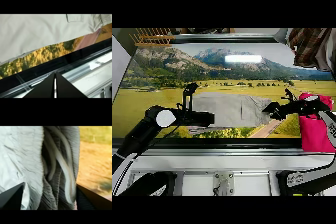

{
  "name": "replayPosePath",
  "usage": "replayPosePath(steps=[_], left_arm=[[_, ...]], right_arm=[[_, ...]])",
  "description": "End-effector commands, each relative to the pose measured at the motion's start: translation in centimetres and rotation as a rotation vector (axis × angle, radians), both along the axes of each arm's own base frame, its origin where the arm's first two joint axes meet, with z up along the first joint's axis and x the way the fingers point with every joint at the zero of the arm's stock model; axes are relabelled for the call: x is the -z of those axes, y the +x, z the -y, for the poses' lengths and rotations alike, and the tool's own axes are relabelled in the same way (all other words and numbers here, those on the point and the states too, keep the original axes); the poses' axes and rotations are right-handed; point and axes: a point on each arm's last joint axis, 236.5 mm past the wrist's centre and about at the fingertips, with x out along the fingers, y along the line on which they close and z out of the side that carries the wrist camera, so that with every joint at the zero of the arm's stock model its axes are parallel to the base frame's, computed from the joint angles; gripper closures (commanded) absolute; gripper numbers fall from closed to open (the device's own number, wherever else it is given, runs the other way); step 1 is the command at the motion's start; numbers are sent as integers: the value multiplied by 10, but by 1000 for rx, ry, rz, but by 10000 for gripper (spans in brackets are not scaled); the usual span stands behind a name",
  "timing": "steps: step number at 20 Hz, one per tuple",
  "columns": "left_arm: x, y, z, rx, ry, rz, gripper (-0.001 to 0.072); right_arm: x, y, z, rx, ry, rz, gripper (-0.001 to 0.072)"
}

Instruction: Fold the clothes and pants, and hang the long-sleeved shirts on hangers.

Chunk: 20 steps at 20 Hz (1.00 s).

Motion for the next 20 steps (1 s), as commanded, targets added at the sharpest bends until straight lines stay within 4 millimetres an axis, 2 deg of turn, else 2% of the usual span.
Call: replayPosePath(steps=[1, 2, 3, 7, 9, 10, 11, 13, 16, 18, 20], left_arm=[[-1, 3, 1, 3, 5, 6, 701], [-1, 3, 1, 2, 5, 7, 701], [-1, 3, 1, 2, 5, 7, 701], [-1, 3, 1, 3, 5, 6, 701], [-1, 3, 1, 3, 5, 6, 701], [-1, 3, 1, 2, 5, 6, 701], [-1, 3, 1, 2, 5, 6, 701], [-1, 3, 1, 2, 5, 7, 701], [-1, 3, 1, 2, 5, 7, 701], [-1, 3, 1, 3, 5, 7, 701], [-1, 3, 1, 3, 5, 7, 701]], right_arm=[[0, 0, -15, -47, 3, 22, 333], [-2, 2, -18, -49, 13, 33, 567], [-5, 4, -21, -42, 27, 40, 696], [-23, 16, -24, -9, 53, 85, 698], [-51, 35, -12, 1, 20, 174, 699], [-74, 50, 0, 29, 0, 230, 699], [-97, 65, 14, 78, -17, 276, 700], [-152, 95, 57, 221, -63, 370, 699], [-232, 122, 141, 483, -132, 509, 699], [-262, 116, 202, 646, -229, 529, 700], [-272, 92, 252, 777, -336, 480, 700]])
